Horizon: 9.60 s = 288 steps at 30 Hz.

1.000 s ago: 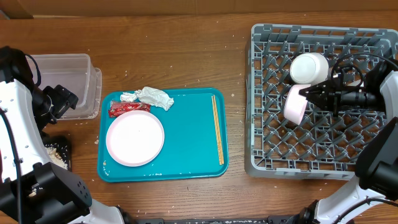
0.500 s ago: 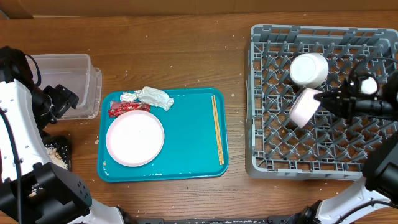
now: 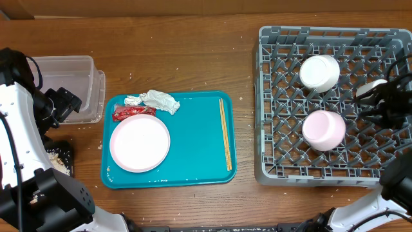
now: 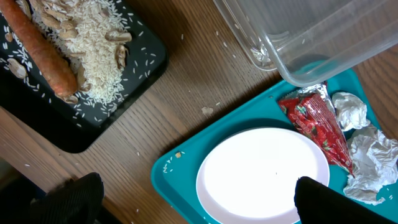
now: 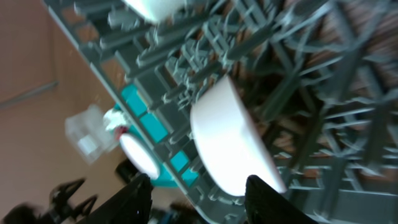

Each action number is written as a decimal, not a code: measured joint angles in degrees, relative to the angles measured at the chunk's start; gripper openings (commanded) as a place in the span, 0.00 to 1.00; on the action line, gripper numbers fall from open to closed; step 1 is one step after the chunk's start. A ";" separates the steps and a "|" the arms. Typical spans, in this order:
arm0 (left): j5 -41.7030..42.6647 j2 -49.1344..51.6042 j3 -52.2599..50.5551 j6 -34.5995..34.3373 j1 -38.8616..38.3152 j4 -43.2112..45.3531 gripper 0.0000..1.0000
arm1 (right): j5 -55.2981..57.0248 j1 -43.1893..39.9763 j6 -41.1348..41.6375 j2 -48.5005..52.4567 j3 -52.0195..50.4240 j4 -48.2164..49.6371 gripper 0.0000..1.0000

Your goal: Sort waste into correct bins and load items into the dishwasher

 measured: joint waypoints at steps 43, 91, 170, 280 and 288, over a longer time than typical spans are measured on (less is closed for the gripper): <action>4.28 0.00 0.00 0.00 0.02 1.64 1.00 | 31.43 76.30 33.68 13.14 6.58 16.26 0.70; 4.26 0.00 0.00 0.92 0.02 1.14 1.00 | 38.86 77.92 32.85 22.16 6.51 25.97 0.74; 4.26 0.00 0.00 0.96 0.02 0.42 1.00 | 38.97 68.30 30.73 23.10 37.59 0.98 0.04; 4.72 0.00 0.00 0.94 0.02 2.82 1.00 | 31.69 71.36 28.04 15.34 -7.52 39.34 0.23; 4.70 0.00 0.00 0.94 0.02 2.80 1.00 | 32.04 72.37 29.55 15.45 -6.49 33.97 0.04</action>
